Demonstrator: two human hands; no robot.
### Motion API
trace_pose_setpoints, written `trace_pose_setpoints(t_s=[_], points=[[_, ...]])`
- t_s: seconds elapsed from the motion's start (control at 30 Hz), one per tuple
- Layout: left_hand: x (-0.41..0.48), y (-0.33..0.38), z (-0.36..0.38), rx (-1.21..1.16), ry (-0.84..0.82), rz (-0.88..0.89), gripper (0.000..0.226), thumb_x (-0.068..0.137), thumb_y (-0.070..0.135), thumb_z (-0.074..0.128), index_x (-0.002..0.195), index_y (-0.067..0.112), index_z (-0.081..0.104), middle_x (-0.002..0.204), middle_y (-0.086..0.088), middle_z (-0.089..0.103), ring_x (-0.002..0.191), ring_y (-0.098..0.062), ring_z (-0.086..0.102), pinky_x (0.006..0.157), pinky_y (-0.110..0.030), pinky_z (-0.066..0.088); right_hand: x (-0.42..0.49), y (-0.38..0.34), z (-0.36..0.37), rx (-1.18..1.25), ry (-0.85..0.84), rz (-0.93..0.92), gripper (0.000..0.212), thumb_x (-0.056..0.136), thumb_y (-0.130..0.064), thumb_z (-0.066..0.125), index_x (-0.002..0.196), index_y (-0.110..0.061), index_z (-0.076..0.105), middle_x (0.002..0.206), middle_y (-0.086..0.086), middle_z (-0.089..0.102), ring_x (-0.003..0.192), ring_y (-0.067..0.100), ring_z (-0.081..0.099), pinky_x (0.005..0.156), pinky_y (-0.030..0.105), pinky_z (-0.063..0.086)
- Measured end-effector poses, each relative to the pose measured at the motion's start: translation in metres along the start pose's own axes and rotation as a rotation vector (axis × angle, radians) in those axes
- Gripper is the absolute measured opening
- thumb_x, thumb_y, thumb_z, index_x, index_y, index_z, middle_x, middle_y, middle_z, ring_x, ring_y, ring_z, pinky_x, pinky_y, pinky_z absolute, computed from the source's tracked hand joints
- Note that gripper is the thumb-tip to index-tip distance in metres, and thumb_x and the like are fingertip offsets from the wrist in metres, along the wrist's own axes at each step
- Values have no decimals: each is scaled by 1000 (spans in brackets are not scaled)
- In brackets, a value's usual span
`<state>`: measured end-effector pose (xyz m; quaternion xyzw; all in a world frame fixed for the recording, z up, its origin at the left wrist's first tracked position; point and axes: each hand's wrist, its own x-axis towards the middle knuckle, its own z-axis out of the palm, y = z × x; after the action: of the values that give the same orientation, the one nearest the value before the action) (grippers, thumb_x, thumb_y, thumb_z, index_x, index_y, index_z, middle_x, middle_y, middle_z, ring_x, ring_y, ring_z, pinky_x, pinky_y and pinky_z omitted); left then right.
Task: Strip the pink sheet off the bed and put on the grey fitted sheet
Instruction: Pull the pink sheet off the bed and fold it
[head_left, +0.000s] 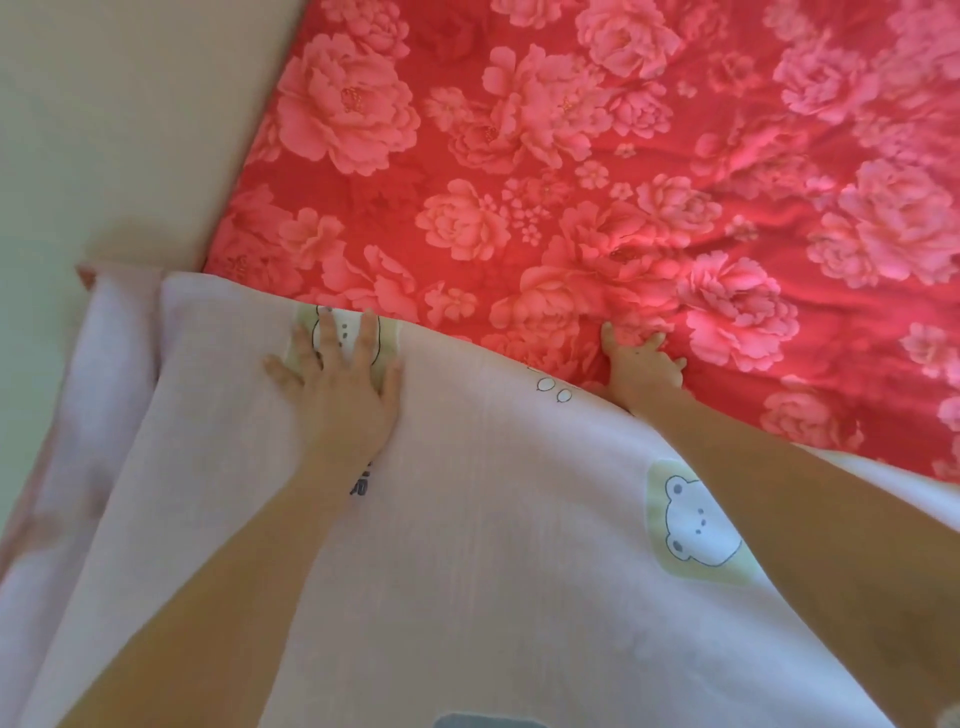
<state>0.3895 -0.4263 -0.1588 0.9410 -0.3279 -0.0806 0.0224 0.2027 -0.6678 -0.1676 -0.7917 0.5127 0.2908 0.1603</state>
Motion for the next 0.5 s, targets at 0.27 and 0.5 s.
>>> trace_pose_setpoints(t_s=[0.27,0.5], points=[[16,3,33,-51,132,-42,61,94,54,18,148,27,26,156,-18,16,143,-41,4,108,-69,-1,-29,13,-17,83,-34,-116,83,84,-63,53,150,-38,9,156,26,3,139,43,24,115,49,20],[23,1,40,-70,197,-39,59,95,53,23,147,28,26,155,-19,15,142,-43,7,107,-70,1,-81,84,-7,371,209,-164,17,90,-38,58,81,-34,73,65,-9,64,62,10,53,57,23,35]])
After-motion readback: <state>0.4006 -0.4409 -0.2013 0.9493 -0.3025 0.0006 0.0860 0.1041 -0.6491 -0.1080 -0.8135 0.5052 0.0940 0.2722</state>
